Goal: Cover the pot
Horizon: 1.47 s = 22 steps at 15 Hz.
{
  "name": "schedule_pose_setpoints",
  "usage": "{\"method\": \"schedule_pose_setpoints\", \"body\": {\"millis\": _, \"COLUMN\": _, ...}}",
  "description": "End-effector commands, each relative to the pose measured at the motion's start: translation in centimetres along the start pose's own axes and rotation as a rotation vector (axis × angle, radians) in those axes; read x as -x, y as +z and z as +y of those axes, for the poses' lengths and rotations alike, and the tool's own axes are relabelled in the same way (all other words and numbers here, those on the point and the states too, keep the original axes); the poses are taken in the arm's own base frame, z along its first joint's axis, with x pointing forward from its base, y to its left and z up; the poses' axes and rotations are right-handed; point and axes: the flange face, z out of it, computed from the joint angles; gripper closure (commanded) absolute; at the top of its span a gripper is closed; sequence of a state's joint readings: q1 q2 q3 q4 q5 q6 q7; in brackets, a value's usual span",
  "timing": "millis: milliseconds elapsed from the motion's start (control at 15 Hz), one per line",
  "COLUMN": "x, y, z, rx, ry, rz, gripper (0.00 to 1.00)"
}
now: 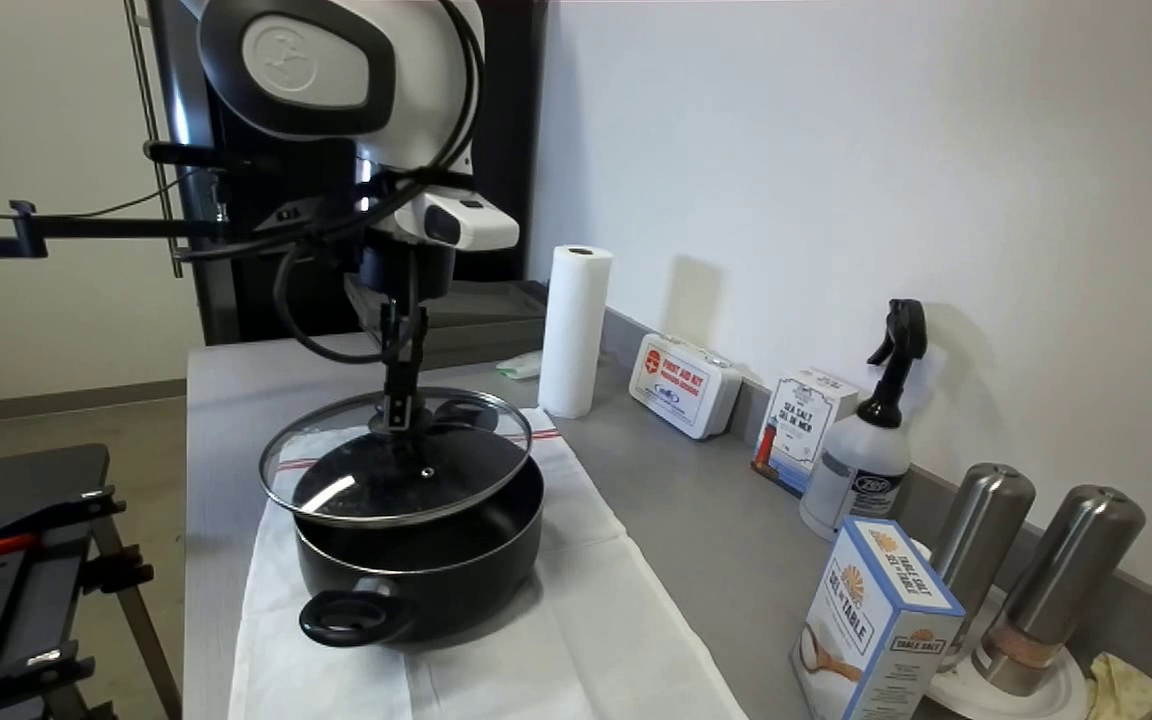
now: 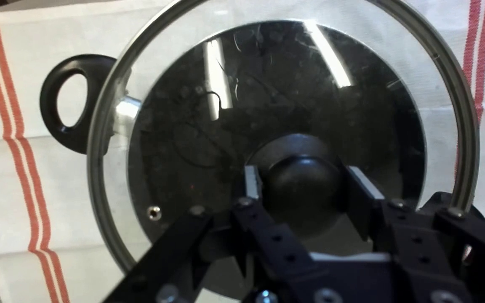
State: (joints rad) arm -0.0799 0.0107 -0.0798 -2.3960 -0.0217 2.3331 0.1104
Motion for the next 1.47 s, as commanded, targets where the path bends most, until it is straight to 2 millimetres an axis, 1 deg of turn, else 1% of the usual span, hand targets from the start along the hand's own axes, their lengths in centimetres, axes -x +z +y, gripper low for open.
{"method": "schedule_pose_setpoints", "body": {"millis": 0, "x": -1.1, "y": 0.0, "z": 0.3, "rx": -0.012, "ry": 0.004, "rz": 0.031, "gripper": 0.75}}
{"method": "schedule_pose_setpoints", "body": {"millis": 400, "x": -2.3, "y": 1.6, "z": 0.4, "rx": -0.015, "ry": 0.01, "rz": 0.052, "gripper": 0.75}}
{"method": "schedule_pose_setpoints", "body": {"millis": 733, "x": -3.0, "y": 2.4, "z": 0.4, "rx": -0.016, "ry": 0.01, "rz": 0.071, "gripper": 0.75}}
{"method": "schedule_pose_setpoints", "body": {"millis": 1067, "x": -3.1, "y": 2.8, "z": -0.1, "rx": -0.02, "ry": 0.001, "rz": 0.067, "gripper": 0.75}}
{"method": "schedule_pose_setpoints", "body": {"millis": 1400, "x": -2.8, "y": 2.6, "z": -0.6, "rx": -0.034, "ry": 0.0, "rz": 0.061, "gripper": 0.75}}
